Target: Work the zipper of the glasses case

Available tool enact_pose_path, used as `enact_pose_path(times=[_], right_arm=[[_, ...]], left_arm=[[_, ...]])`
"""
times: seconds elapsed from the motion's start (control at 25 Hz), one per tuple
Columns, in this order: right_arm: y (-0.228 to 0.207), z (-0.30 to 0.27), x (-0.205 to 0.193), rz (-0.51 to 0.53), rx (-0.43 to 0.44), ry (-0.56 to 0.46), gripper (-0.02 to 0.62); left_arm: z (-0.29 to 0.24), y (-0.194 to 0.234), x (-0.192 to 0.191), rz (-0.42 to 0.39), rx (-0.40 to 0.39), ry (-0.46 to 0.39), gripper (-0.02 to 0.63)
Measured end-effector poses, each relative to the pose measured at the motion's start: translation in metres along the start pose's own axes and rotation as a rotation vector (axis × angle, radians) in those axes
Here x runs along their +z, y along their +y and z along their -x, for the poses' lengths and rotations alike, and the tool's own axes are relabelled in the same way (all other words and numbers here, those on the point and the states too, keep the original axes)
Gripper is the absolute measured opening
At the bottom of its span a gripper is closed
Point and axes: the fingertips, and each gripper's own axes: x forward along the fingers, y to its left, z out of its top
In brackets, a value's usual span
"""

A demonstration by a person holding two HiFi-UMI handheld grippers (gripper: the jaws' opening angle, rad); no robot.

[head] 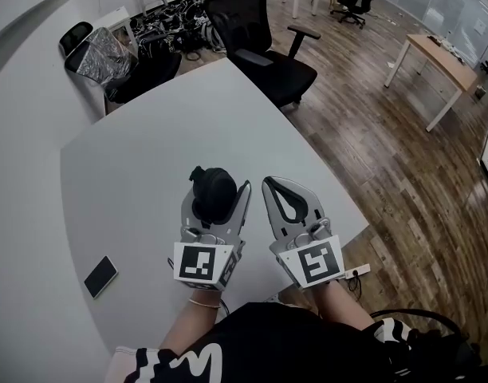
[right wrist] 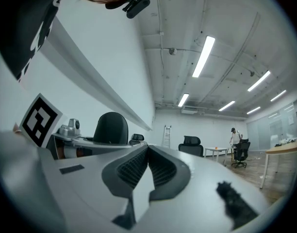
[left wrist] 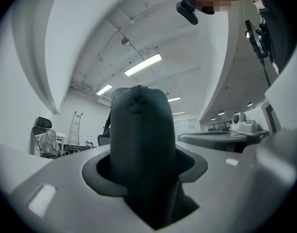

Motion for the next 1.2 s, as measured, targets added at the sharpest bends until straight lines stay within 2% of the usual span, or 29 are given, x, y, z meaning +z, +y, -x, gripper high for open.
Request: enact_pose_path(times=[0.6,0.92,1.2], right_arm=[[0.0013,0.0004,0.0051,0.008,-0.025,0.003,0.006],[0.0015,0.0019,0.0046,-0.011,-0.025,0.007,0.006],[0.0033,0.0036,0.0069,-0.008,-0.028,0.002,0.006]], left_arm=[[0.0017,-0.0047,0.0092,0.005,-0.007,-0.020,0.268],[0.0047,-0.0065,0.0009,0.015,-0.006,0.020,0.268],[0.0065,-0.0044,0.0032,0.016,-0.006,-0.009,0.268]])
